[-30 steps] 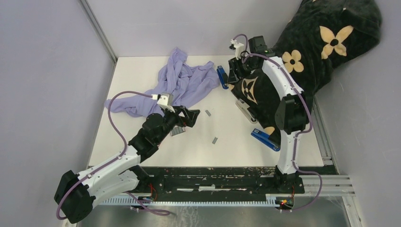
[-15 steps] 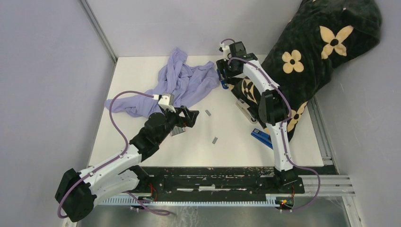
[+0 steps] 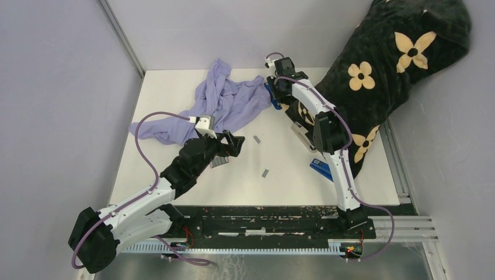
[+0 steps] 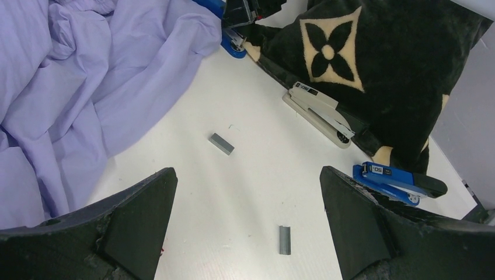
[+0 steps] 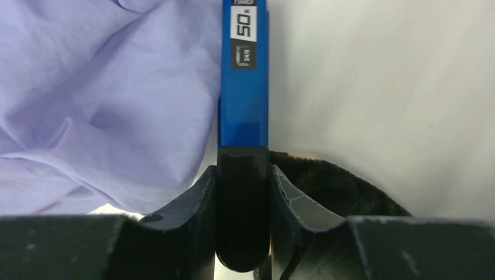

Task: Unload the staples from the stapler
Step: Pick up the stapler from the center of the board, then unload the staple at the center of the board.

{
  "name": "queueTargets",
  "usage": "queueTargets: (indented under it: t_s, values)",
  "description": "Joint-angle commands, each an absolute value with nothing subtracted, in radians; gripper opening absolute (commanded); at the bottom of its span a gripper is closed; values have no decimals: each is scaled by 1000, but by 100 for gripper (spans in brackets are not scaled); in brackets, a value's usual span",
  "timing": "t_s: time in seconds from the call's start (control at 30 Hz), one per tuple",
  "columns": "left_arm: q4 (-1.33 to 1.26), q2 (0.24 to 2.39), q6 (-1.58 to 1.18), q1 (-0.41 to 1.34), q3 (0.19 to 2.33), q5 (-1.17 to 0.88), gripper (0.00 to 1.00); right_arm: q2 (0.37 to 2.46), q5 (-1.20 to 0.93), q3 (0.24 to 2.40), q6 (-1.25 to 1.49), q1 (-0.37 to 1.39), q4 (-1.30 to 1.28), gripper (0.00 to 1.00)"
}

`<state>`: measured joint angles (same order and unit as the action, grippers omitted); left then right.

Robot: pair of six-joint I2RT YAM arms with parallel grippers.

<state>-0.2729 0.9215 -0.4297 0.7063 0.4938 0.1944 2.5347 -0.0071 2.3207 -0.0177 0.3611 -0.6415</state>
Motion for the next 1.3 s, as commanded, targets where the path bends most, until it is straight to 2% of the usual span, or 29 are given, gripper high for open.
queueTargets:
  t_s: [0.0, 0.1, 0.17, 0.53, 0.87, 1.27]
  values:
    - [-291, 927, -426, 700, 549, 216, 99, 2522, 69, 2373, -28, 377, -589, 24]
    - [-291, 932, -420, 699, 559, 209, 99, 2489, 70, 2361, -12, 374, -606, 8]
    - [-292, 932, -420, 699, 563, 205, 99, 2447, 30, 2342, 23, 363, -614, 1]
    - [-358, 901, -465, 699, 527, 180, 99, 2146, -270, 2094, 225, 271, -590, 1]
    - [-507, 898, -566, 698, 469, 143, 99, 1914, -646, 1742, 409, 194, -464, 1]
    - [-733, 993, -723, 688, 435, 40, 99, 1669, -959, 1341, 532, 132, -292, 1]
